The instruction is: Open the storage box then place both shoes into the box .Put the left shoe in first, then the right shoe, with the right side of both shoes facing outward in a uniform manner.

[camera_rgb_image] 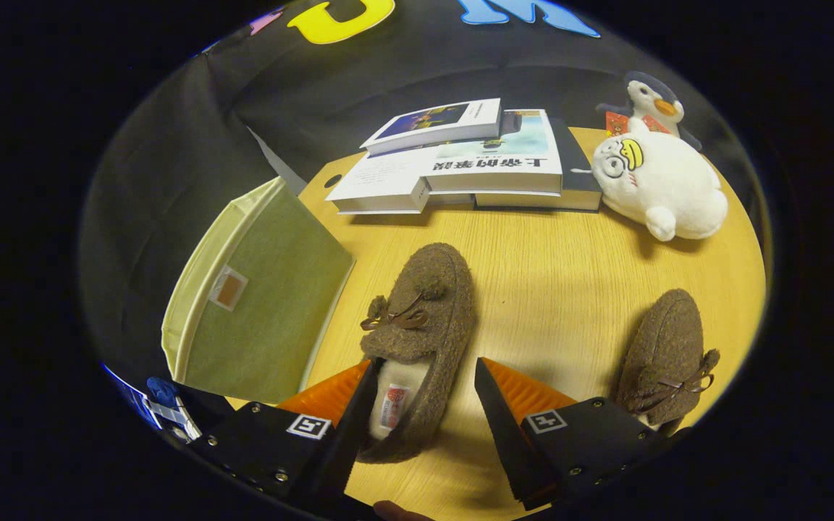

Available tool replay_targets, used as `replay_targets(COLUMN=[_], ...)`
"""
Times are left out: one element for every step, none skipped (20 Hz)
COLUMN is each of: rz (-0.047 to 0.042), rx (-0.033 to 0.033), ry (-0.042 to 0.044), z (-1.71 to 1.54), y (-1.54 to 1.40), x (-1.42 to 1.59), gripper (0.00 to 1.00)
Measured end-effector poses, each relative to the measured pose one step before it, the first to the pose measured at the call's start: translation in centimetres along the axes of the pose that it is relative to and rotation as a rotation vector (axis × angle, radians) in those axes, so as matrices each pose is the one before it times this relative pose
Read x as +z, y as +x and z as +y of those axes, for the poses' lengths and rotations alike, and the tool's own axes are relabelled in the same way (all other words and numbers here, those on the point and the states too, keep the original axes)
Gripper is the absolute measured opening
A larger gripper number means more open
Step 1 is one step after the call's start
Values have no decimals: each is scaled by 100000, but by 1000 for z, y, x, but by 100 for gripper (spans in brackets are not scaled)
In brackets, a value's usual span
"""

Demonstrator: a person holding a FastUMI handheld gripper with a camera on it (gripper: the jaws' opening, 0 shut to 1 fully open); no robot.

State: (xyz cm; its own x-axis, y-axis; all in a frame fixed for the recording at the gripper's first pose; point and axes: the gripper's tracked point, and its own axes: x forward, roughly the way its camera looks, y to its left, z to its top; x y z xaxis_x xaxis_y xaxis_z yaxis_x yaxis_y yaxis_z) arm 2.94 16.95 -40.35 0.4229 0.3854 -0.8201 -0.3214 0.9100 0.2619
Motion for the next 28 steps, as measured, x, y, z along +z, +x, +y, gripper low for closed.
replay_targets(rz=[1136, 992, 398, 643, 955, 856, 584, 968, 926, 1208, 46, 692, 906, 1561, 1025, 431, -586, -528, -512, -293, -166, -20, 17, -451, -145, -276, -380, -468], rx=[-1315, -1196, -912, -425, -1476, -2082, -1765, -1042, 2324, -759, -1701, -2919, -1055, 473, 1185, 1150, 1118, 932, 757, 665, 705, 811, 336, 344, 655, 1036, 1472, 1640], ry=[-129, 428, 542, 452, 271, -30, 35, 1045, 2040, 1568, 559, 1959, 1551, 1523, 1744, 1335, 695, -412, -523, -444, -194, 65, 10, 140, 230, 708, 933, 430], z=[-336, -193, -219, -76, -177, -470, -238, -63, 593, 236, -170, -147, 283, 139, 312, 278, 363, 336, 377, 414, 367, 491, 394, 430, 552, 619, 727, 834], y=[673, 647, 560, 503, 520, 313, 434, 398, 482, -340, -176, -562, 315, -69, -367, -698, -714, -689, -792, -762, -773, -737, -753, -784, -756, -679, -599, -559], x=[31, 35, 249, 53, 10, -174, -73, -314, -173, -69, 291, 334, 105, -16, 103, 69, 360, 294, 384, 280, 341, 282, 370, 388, 442, 320, 556, 375], gripper=[82, 83, 82, 82, 82, 82, 82, 80, 77, 60, 43, 26, 10, 10, 10, 10, 9, 9, 9, 9, 9, 9, 9, 9, 9, 9, 9, 9])
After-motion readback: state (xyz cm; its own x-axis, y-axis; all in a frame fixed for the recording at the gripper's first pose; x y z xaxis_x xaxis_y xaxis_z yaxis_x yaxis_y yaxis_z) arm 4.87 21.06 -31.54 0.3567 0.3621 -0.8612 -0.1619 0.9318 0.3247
